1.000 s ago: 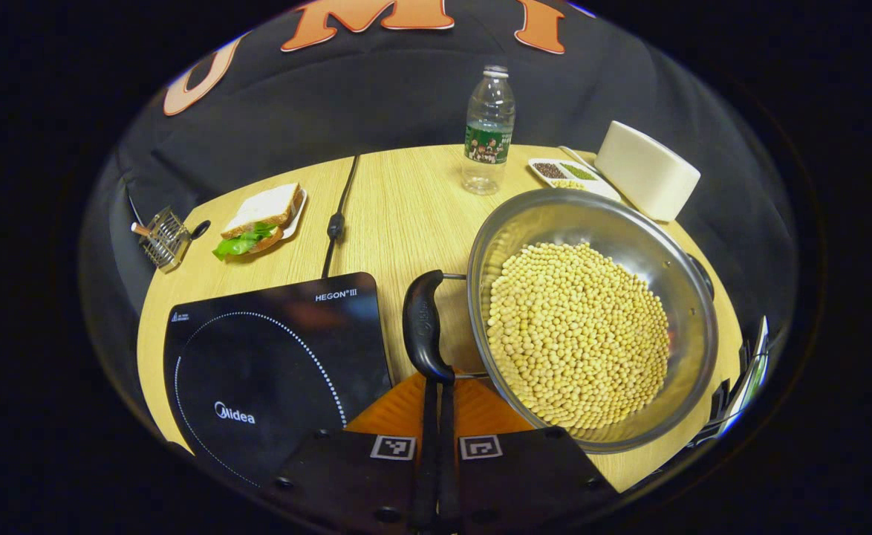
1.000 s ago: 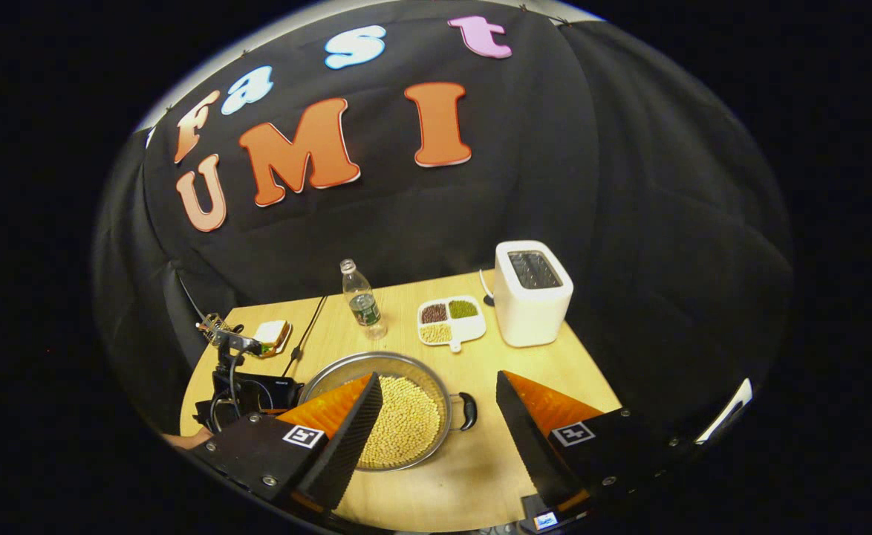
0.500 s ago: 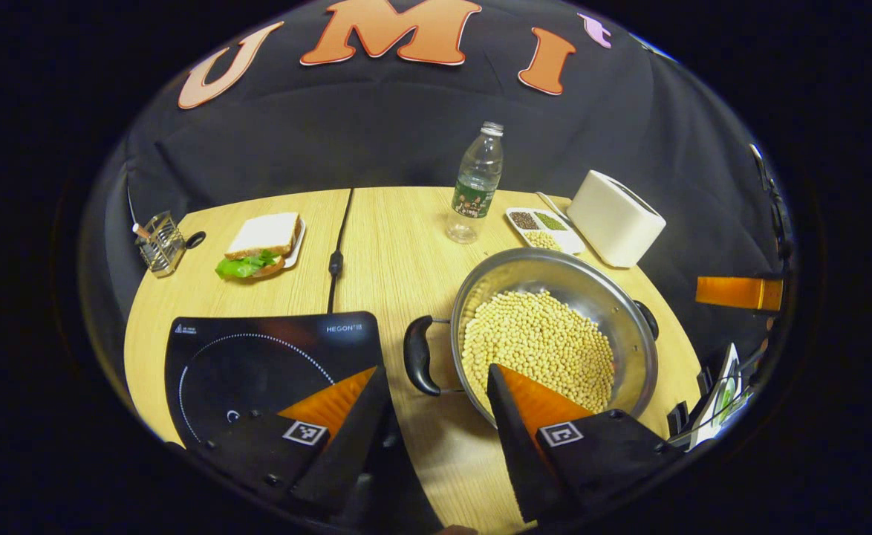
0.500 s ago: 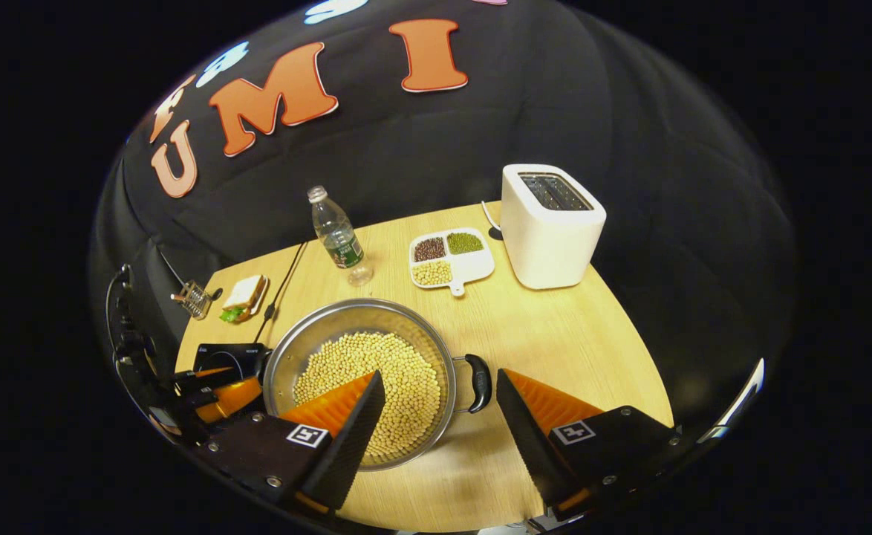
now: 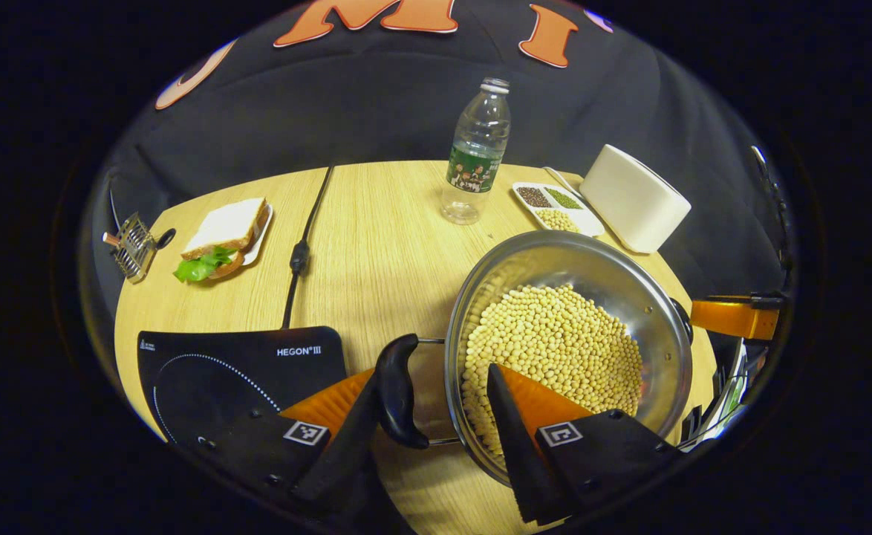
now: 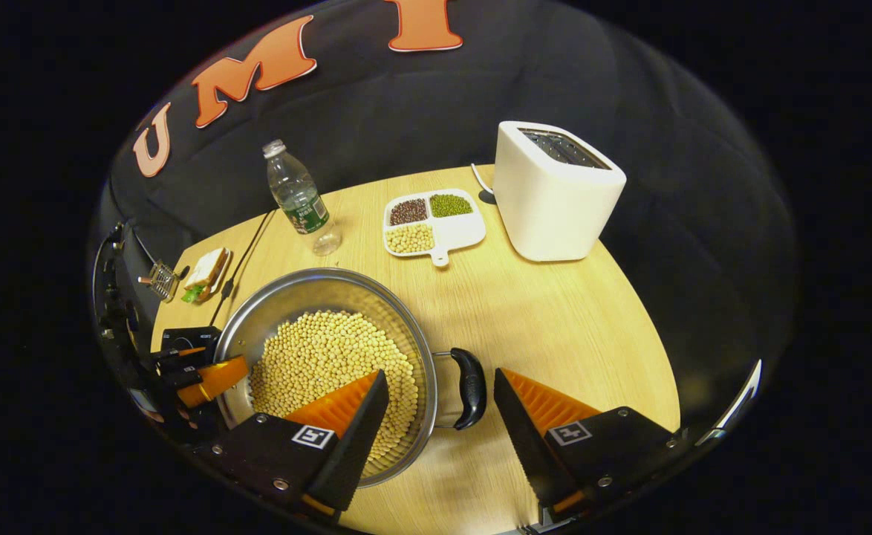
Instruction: First push the handle of the pot to place it horizontally, then grasp the pot with both hands and set it on the induction cooktop.
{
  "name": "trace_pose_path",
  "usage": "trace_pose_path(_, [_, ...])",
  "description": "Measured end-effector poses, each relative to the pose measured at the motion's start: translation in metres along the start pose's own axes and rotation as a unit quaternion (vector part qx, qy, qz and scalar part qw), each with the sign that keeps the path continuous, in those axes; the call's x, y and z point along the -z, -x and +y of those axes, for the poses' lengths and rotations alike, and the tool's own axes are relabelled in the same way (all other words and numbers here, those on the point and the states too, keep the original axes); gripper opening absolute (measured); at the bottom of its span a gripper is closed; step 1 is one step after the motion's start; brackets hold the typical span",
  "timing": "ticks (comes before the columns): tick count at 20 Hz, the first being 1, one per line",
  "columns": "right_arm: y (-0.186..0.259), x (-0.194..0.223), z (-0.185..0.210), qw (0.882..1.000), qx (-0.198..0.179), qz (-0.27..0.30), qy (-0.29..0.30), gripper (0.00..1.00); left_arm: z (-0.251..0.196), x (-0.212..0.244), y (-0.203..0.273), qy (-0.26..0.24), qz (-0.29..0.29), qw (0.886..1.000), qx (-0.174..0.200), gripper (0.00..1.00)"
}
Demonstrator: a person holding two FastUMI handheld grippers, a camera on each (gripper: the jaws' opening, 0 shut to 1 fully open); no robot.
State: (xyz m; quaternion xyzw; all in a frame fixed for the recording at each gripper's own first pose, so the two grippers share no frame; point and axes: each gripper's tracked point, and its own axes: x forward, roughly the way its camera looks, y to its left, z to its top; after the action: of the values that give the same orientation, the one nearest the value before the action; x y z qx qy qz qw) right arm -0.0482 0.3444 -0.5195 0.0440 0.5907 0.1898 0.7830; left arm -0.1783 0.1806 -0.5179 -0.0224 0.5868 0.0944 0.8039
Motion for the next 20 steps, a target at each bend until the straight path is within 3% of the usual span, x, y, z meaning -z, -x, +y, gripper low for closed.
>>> trace_pose_path(1, [-0.006,0.002,0.001,1.0,0.001,0.004,-0.001,0.89,-0.003,-0.003,-0.003,0.003,0.001,1.0,0.007,0.92])
trace_pose_path(4, [-0.014,0.0,-0.019,0.999,0.037,-0.002,0.012,0.84,-0.015,-0.007,-0.011,0.016,0.0,1.0,0.024,0.87])
trace_pose_path(6, [-0.026,0.004,-0.019,0.999,0.037,0.009,0.009,0.83,-0.009,0.002,-0.015,0.022,0.011,1.0,0.01,0.78])
trace_pose_path(7, [-0.028,0.011,-0.023,0.999,0.037,0.018,0.001,0.81,-0.01,0.001,-0.018,0.032,0.009,0.999,0.01,0.85])
trace_pose_path(9, [-0.032,0.018,-0.03,0.999,0.038,0.024,-0.016,0.77,-0.007,-0.003,-0.02,0.049,-0.001,0.999,0.008,0.71])
trace_pose_path(11, [-0.035,0.022,-0.031,0.998,0.041,0.026,-0.027,0.71,-0.004,-0.002,-0.024,0.047,0.003,0.999,0.001,0.66])
trace_pose_path(12, [-0.037,0.021,-0.03,0.998,0.042,0.026,-0.03,0.67,-0.003,-0.002,-0.023,0.042,0.001,0.999,-0.004,0.67])
trace_pose_path(20, [-0.04,0.026,-0.028,0.997,0.06,0.035,-0.029,0.65,-0.003,-0.009,-0.029,0.028,-0.013,0.999,-0.03,0.66])
